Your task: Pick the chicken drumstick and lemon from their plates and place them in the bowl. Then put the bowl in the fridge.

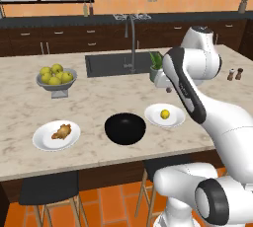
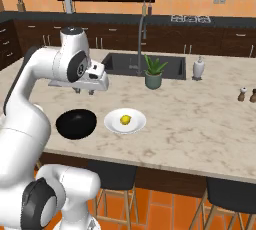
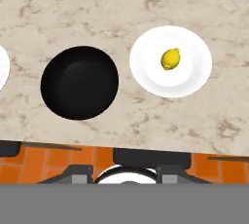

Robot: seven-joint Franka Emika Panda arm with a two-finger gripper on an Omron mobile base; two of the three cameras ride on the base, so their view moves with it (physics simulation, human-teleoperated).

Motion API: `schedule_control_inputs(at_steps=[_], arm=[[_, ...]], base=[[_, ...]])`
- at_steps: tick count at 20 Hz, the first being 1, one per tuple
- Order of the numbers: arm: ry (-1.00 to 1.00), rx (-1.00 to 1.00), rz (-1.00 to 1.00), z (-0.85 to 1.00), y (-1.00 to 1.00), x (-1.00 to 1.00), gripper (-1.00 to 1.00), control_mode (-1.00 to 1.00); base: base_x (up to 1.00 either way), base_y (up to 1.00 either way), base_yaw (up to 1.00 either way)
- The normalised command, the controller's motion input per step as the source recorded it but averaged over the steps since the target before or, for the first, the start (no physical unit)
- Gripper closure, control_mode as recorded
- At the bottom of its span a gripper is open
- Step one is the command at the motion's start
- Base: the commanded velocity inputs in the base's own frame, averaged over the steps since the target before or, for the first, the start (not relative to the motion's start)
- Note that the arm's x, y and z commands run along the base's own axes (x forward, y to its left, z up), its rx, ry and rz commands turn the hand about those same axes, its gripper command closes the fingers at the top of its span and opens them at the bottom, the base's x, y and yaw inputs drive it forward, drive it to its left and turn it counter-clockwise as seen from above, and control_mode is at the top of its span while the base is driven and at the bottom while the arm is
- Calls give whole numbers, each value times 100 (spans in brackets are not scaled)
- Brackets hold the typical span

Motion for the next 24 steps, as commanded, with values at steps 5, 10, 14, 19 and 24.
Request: schedule_control_inputs(at_steps=[5,10,14,19,24], arm=[[0,-4,0,-17,0,-12,-100,-100],[-7,-4,-1,-46,-25,14,-100,-100],[0,-5,-6,-77,-23,89,-100,-100],[0,-1,-10,-87,-29,99,-100,-100],[7,0,-10,-74,-55,68,-100,-100]], base=[[0,0,0],[0,0,0],[0,0,0],[0,0,0],[0,0,0]])
